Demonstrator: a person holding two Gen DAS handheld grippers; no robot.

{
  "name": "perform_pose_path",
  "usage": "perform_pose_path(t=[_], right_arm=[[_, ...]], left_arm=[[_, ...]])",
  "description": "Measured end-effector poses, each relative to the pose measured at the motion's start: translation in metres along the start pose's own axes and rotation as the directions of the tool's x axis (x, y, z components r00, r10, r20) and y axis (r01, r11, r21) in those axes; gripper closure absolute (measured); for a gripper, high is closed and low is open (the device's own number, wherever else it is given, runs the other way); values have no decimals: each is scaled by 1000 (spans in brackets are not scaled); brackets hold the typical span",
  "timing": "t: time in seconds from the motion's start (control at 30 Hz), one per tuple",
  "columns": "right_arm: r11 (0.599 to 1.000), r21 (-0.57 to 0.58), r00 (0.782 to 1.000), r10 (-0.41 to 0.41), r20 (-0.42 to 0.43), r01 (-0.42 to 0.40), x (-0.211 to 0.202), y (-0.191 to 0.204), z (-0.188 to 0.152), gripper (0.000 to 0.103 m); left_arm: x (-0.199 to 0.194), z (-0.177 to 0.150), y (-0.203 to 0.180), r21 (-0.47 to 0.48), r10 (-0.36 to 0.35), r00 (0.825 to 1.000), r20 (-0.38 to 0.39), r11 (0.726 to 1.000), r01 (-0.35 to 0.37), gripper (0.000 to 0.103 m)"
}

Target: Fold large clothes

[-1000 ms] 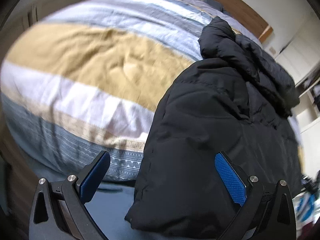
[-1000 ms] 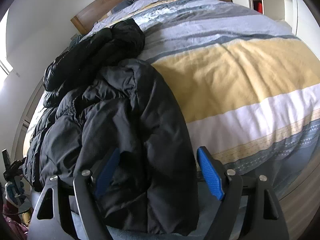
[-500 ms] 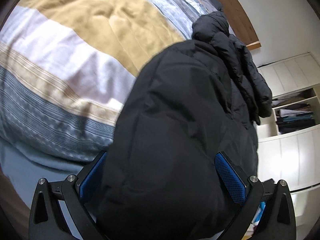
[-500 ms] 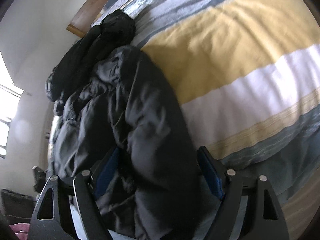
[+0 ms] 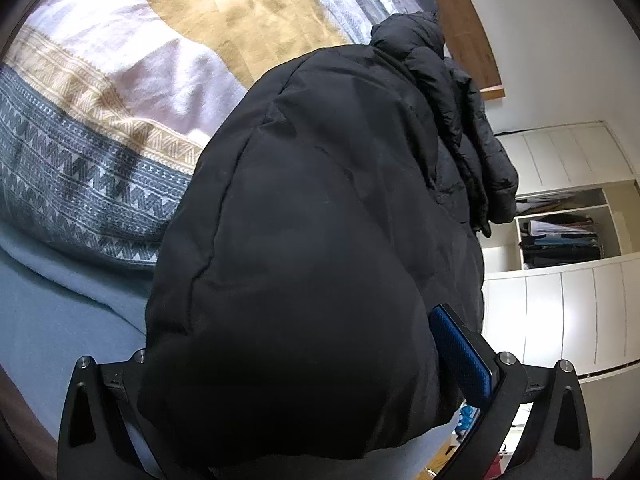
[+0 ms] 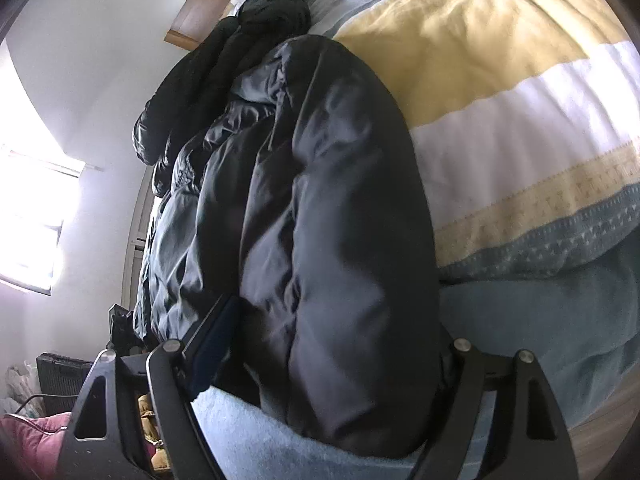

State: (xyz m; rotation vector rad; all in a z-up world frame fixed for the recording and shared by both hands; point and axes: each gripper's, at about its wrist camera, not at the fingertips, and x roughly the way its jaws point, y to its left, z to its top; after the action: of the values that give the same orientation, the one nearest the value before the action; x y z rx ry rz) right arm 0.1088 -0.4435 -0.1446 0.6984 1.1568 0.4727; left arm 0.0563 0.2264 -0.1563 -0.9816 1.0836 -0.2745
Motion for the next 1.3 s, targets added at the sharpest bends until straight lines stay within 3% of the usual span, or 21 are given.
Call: perform_pose_path(t=[0.2,0.27,0.37,0.57,0.8,0.97,1.13,1.3], right_arm=[[1000,-1,999,8,38,-8,1,4,-6,28],[1000,-9,999,9,51,-8,1,8,-7,48],[1000,-16,998,11,67,-10,3,15,-6,68],[996,-84,996,8,89,0,8,37,1,84],[985,-166,980,75,183,-44,-13,72,26,88],[969,-215,949,174,264,-118,-35,101,56,88],[952,-191,885,295,360,-239,-53,110,99,88],[932,-179,822,362,440,-315,-60,119,154,88]], left_arm=[[-4,0,-12,24,-17,1000,21,1000,17,23],[-8,-2,-13,34,-22,999,25,999,21,34],[-13,-4,-20,49,-67,997,31,997,66,56],[-16,-3,-49,124,-64,997,37,990,59,80],[-26,14,-100,201,-150,985,86,971,130,88],[-34,39,-137,235,-244,964,105,948,214,88],[-46,83,-161,200,-378,912,160,917,345,88],[-53,138,-186,192,-441,868,228,895,403,88]])
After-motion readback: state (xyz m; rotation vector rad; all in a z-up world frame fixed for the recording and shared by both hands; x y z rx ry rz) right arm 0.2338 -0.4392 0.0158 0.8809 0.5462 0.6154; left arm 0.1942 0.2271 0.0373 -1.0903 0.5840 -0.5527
